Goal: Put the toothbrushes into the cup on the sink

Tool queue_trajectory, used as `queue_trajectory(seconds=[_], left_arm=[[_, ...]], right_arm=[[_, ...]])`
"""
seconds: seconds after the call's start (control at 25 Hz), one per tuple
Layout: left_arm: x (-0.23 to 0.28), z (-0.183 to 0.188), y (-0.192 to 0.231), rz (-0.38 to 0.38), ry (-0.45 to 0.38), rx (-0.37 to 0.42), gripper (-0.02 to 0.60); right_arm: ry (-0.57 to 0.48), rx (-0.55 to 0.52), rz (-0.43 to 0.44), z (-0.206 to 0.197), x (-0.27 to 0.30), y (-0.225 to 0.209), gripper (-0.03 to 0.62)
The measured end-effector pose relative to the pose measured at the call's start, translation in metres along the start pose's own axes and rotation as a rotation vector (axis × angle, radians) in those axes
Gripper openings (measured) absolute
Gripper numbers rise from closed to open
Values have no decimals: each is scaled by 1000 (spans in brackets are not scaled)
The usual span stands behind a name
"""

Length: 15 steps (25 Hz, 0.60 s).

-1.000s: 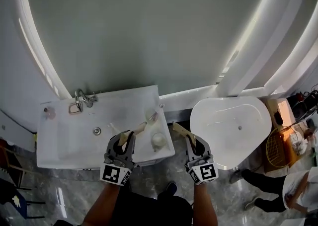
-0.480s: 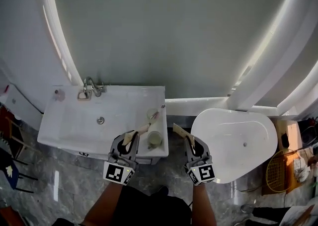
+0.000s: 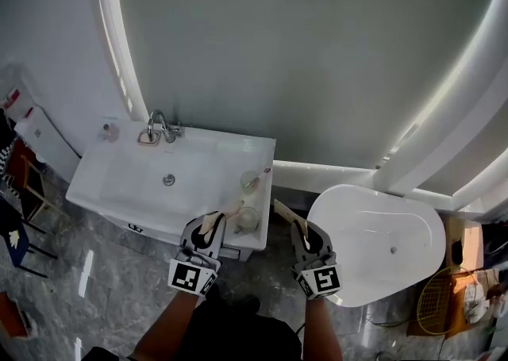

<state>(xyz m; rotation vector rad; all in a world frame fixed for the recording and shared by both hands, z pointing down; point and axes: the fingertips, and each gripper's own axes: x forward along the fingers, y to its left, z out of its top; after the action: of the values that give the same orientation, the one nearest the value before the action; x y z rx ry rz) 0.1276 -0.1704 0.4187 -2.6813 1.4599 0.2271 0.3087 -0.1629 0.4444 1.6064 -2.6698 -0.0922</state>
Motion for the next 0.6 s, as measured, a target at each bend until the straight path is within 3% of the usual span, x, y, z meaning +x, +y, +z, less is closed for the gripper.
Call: queue_trajectory(seconds=[0.6], left_arm=[[-3,-4,20,-30,-21,0,48]], right_arm=[[1,9,25,-3,24,33,49]])
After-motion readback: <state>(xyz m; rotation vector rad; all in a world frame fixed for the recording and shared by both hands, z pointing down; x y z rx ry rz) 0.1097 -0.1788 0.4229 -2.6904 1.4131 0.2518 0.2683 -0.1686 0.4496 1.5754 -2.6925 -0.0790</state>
